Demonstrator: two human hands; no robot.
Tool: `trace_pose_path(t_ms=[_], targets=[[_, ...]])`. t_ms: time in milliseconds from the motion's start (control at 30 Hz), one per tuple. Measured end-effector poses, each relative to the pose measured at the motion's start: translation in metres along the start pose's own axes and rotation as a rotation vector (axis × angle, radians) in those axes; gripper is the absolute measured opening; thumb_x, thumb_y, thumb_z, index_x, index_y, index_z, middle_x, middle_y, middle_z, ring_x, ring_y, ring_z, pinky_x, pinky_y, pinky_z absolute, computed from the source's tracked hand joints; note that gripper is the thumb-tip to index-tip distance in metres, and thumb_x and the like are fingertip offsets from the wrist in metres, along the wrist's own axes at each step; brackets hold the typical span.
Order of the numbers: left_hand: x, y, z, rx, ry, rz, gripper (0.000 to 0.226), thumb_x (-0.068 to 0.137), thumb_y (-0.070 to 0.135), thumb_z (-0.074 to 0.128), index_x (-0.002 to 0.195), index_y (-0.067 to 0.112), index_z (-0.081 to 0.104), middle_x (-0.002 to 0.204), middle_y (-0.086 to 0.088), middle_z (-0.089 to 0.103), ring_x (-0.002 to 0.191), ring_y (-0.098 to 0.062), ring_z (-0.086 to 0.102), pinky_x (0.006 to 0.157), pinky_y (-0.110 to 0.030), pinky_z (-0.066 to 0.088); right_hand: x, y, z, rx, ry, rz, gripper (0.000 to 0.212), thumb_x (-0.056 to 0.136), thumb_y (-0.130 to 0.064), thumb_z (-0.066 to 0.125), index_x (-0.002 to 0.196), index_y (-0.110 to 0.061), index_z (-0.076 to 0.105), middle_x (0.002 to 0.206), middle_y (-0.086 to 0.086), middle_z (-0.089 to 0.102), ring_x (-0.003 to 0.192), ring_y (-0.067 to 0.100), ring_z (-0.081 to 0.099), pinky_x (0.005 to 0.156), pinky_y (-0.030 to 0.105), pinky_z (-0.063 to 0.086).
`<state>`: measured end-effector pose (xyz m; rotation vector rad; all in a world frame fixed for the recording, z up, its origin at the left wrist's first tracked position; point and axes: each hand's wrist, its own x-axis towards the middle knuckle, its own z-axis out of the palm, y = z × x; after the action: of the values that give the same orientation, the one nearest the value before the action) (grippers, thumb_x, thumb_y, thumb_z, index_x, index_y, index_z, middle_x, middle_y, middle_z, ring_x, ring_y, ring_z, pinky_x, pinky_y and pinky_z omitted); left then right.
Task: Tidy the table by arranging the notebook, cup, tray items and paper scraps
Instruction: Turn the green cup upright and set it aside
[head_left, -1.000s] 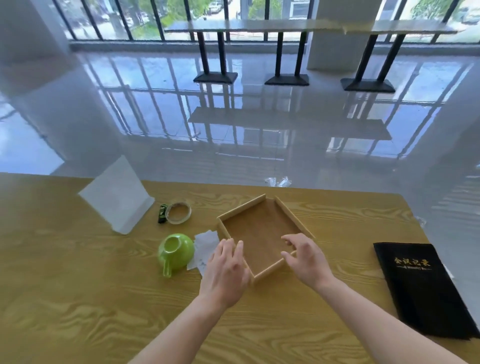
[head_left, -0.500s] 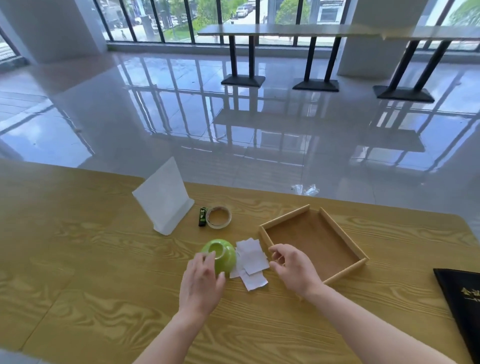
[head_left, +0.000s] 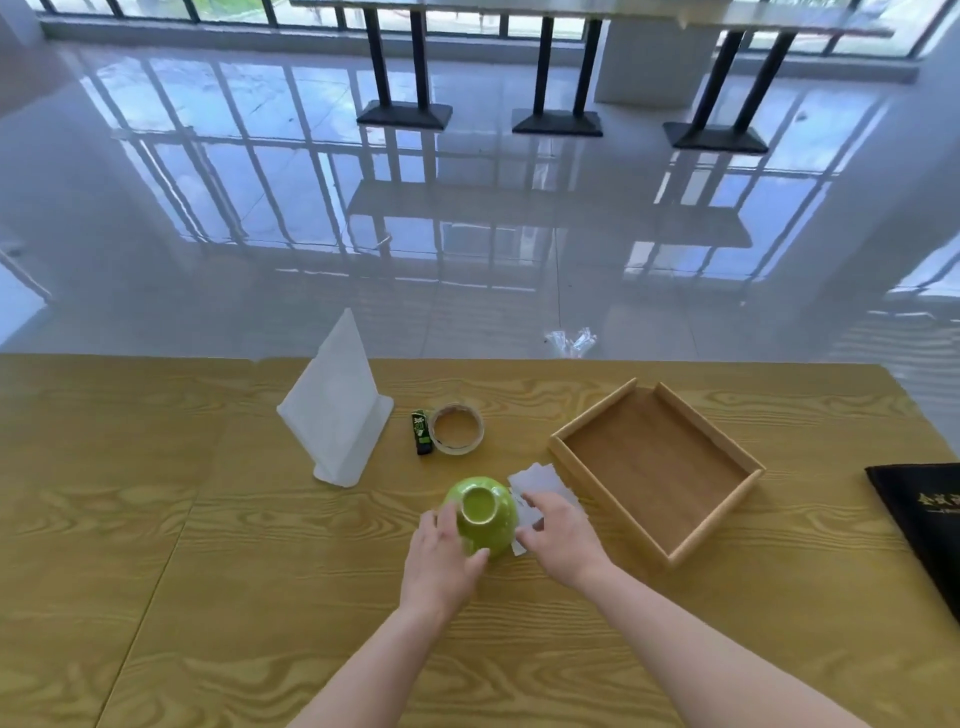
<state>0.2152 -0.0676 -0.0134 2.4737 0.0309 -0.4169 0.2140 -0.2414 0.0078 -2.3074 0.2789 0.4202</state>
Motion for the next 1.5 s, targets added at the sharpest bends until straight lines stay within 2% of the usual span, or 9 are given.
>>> trace_pose_path(t_ms=[200,533,800,933,1067,1167,1300,1400,1500], targets=[[0.014,-0.009,0.004,-0.039,-0.037,-0.005,0.09,0.075,0.042,0.077,0.148,0.021,0.028,0.133,-0.007,0.046,0.123,-0.023,0.046,0.103,-0.034,0.039,0.01,-0.011,0.014,-0.008,-0.03,0.066,0.06,0.088,-0.028,0.066,0.144,-0.025,0.046,0.138,-0.003,0.056,0.119,0.02,0.058,0.103,0.044,0.046],[0.024,-0.011,0.012,0.07,-0.027,-0.034,0.106,0.072,0.046,0.077,0.153,0.026,0.01,0.138,-0.007,0.039,0.126,-0.026,0.037,0.105,-0.036,0.036,0.025,-0.005,0.017,-0.042,-0.089,0.068,0.059,0.091,-0.021,0.064,0.146,-0.022,0.044,0.144,-0.001,0.051,0.123,0.02,0.055,0.108,0.04,0.043],[0.028,-0.001,0.004,0.04,-0.039,-0.08,0.095,0.063,0.034,0.074,0.148,0.023,0.032,0.121,-0.005,0.058,0.115,-0.027,0.05,0.097,-0.034,0.043,0.024,-0.003,0.016,-0.012,-0.088,0.06,0.057,0.088,-0.021,0.068,0.142,-0.02,0.05,0.141,-0.001,0.052,0.122,0.018,0.055,0.107,0.033,0.042],[0.021,0.004,-0.009,-0.326,-0.057,-0.133,0.064,0.051,0.03,0.076,0.113,0.031,0.061,0.074,0.022,0.067,0.073,0.002,0.063,0.068,-0.018,0.048,0.017,-0.005,0.005,0.027,-0.004,-0.046,0.052,0.086,-0.021,0.07,0.136,-0.02,0.057,0.136,-0.005,0.056,0.123,0.013,0.052,0.106,0.027,0.041],[0.011,-0.002,-0.018,-0.877,-0.283,-0.319,0.052,0.056,0.026,0.081,0.108,0.022,0.072,0.088,-0.001,0.077,0.08,-0.019,0.072,0.081,-0.038,0.06,0.013,-0.009,-0.017,0.147,0.0,-0.173,0.04,0.088,-0.025,0.07,0.128,-0.024,0.064,0.127,-0.016,0.056,0.117,-0.002,0.047,0.095,0.003,0.032],[0.008,-0.004,-0.024,-1.151,-0.433,-0.447,0.037,0.075,0.022,0.071,0.107,0.001,0.068,0.088,-0.019,0.07,0.075,-0.028,0.065,0.076,-0.041,0.058,0.016,-0.011,-0.033,0.295,-0.061,-0.157,0.037,0.093,-0.036,0.064,0.129,-0.03,0.063,0.131,-0.017,0.055,0.122,-0.001,0.049,0.103,0.019,0.036],[0.005,-0.005,-0.027,-1.402,-0.586,-0.556,0.05,0.079,0.03,0.065,0.113,-0.007,0.062,0.103,-0.031,0.062,0.084,-0.036,0.064,0.08,-0.045,0.058,0.019,-0.011,-0.037,0.527,-0.196,-0.022,0.033,0.098,-0.037,0.055,0.131,-0.033,0.06,0.125,-0.01,0.065,0.106,-0.004,0.063,0.086,0.013,0.05],[0.002,-0.008,-0.024,-1.475,-0.644,-0.564,0.063,0.074,0.035,0.069,0.116,-0.011,0.062,0.109,-0.034,0.061,0.088,-0.037,0.064,0.085,-0.046,0.056,0.018,-0.008,-0.026,0.654,-0.208,0.072,0.027,0.101,-0.024,0.054,0.125,-0.031,0.063,0.113,0.004,0.071,0.102,0.021,0.07,0.085,0.041,0.059],[0.0,-0.011,-0.018,-1.479,-0.692,-0.571,0.07,0.076,0.042,0.067,0.12,-0.012,0.061,0.118,-0.036,0.06,0.093,-0.038,0.064,0.088,-0.047,0.054,0.017,-0.005,-0.017,0.6,-0.114,0.092,0.032,0.097,-0.007,0.057,0.112,-0.033,0.068,0.104,0.009,0.066,0.094,0.028,0.07,0.072,0.044,0.062]])
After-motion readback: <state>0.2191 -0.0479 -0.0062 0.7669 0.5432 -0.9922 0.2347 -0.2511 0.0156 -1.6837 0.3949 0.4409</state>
